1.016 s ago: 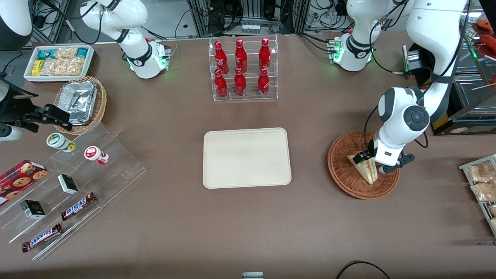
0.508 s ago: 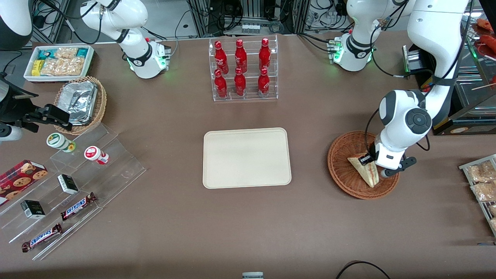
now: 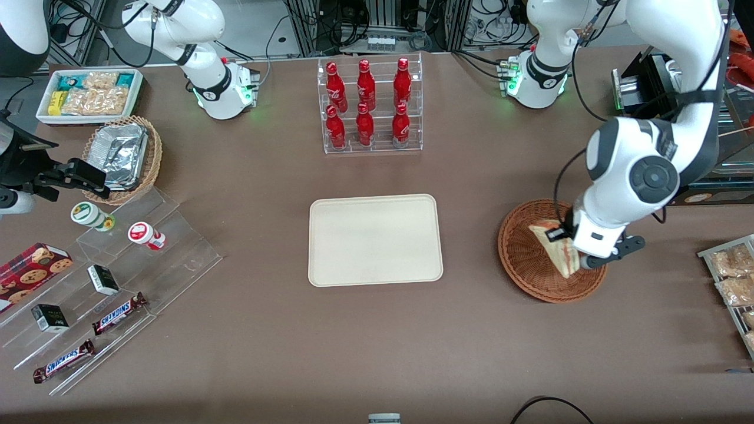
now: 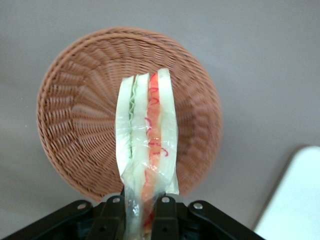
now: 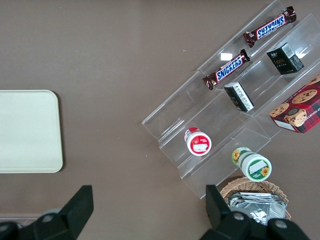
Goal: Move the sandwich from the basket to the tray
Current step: 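Lift the sandwich and carry it with the left gripper over the cream tray, then lower the sandwich onto the tray center and open the left gripper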
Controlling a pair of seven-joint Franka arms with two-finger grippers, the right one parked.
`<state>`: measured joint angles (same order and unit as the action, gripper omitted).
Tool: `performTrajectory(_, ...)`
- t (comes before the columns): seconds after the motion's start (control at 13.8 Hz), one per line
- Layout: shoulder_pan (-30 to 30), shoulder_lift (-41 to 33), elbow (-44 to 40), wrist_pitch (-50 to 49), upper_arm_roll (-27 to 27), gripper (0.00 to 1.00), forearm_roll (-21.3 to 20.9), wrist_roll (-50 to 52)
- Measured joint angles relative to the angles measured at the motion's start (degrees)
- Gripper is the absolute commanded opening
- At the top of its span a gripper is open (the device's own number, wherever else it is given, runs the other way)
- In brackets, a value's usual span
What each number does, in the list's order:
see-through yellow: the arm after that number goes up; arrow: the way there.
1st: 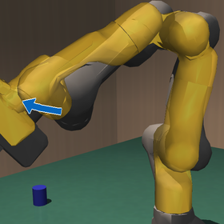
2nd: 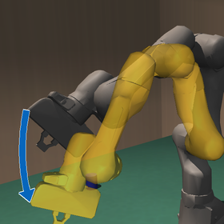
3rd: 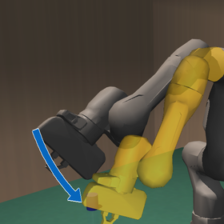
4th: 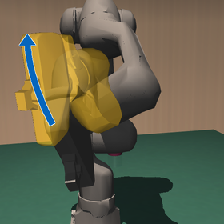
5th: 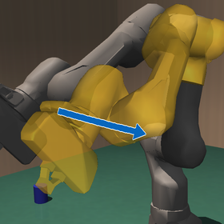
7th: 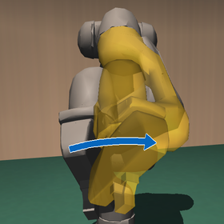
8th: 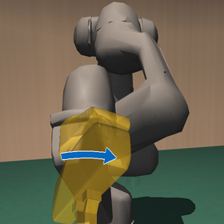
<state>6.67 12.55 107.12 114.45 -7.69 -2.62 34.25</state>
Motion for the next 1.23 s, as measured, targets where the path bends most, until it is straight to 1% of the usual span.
performTrajectory(0.36,12.3,2.8,-5.3,-1.5,-0.5,0.02,0.0,2.4)
performTrajectory(0.51,17.0,5.7,-8.0,-1.5,-0.6,0.02,0.0,2.6)
performTrajectory(0.65,21.1,10.3,-11.8,-1.4,-0.6,0.02,0.0,3.4)
performTrajectory(0.94,26.5,19.8,-19.5,-1.1,-0.6,0.02,0.0,6.0)
performTrajectory(1.23,30.2,24.7,-24.0,1.5,-0.5,0.03,0.0,7.8)
